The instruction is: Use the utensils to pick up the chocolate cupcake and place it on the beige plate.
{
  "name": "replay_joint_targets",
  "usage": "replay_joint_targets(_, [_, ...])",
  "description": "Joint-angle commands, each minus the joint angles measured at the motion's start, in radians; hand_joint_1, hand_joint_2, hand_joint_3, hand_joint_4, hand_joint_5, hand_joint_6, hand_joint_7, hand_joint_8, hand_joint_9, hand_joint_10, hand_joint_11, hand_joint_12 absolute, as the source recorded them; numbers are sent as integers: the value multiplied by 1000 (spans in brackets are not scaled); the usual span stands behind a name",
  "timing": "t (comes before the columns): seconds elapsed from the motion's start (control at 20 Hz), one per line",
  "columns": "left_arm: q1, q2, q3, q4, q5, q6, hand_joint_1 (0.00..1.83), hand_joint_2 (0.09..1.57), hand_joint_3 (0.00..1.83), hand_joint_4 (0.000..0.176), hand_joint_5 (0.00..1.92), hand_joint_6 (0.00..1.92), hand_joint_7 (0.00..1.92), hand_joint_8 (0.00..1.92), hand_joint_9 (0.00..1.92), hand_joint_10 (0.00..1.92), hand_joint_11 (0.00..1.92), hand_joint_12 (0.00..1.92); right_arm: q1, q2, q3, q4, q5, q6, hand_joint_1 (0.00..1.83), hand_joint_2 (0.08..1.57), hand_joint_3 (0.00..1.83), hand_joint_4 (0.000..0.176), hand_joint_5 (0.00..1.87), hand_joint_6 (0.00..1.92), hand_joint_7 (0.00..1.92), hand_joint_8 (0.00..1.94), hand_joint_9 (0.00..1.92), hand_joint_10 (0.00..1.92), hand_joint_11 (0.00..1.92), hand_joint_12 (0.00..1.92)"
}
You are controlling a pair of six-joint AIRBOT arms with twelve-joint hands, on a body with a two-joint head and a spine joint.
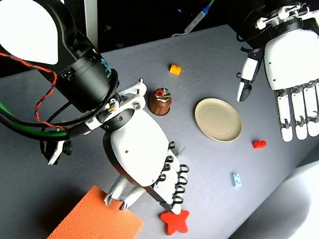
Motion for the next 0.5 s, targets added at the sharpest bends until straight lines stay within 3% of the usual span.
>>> replay_joint_targets(0.0, [-13,9,2,66,-27,8,424,1041,0,0,136,5,117,5,79,6,0,211,3,2,-5,-28,62,2,853,1062,0,0,0,0,0,0,0,0,0,0])
replay_joint_targets(0.45, [-12,10,-3,66,-26,14,441,1041,1,0,131,1,102,4,59,2,0,140,-22,-15,-1,-35,77,2,706,1001,0,0,0,0,0,0,0,0,0,0])
